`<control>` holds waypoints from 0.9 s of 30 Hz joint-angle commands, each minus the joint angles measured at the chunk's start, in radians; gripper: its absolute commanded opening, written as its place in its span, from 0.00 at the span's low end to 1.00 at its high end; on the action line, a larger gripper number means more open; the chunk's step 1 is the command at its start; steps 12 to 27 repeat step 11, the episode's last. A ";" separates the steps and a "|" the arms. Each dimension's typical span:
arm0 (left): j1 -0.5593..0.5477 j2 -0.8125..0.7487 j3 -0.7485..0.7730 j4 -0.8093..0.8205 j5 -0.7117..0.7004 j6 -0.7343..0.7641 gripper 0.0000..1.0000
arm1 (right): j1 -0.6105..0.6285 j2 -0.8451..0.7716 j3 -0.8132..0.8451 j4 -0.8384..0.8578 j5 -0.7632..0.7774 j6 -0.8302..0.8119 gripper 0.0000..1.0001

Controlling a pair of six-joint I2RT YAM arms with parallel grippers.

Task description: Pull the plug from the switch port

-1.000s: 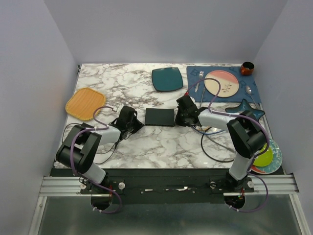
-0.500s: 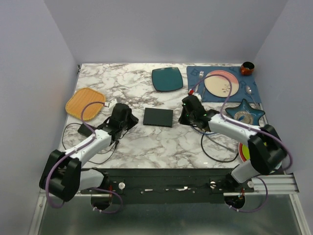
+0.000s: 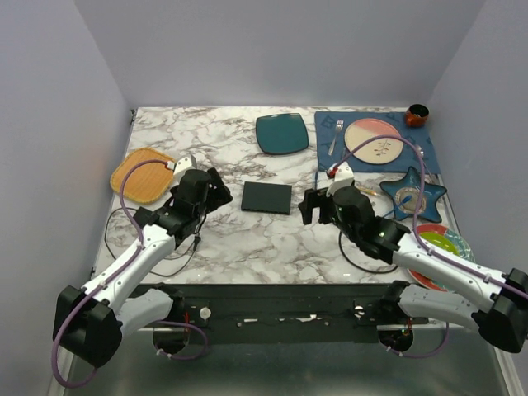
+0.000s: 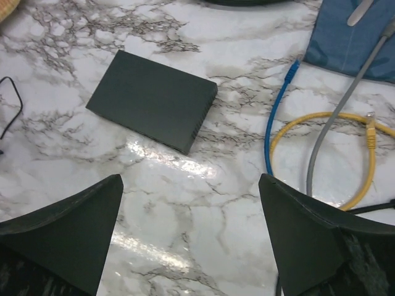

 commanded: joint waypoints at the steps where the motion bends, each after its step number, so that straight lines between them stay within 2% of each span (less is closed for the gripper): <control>1: 0.011 -0.025 0.015 -0.051 0.017 0.081 0.99 | 0.019 -0.109 -0.051 0.115 0.115 -0.092 1.00; 5: 0.015 0.007 0.029 -0.049 0.074 0.103 0.99 | 0.019 -0.174 -0.066 0.111 0.135 -0.089 1.00; 9: 0.015 0.041 0.035 -0.033 0.143 0.121 0.99 | 0.019 -0.165 -0.065 0.080 0.107 -0.068 1.00; 27: 0.015 0.041 0.031 -0.033 0.140 0.117 0.99 | 0.021 -0.151 -0.059 0.065 0.097 -0.066 1.00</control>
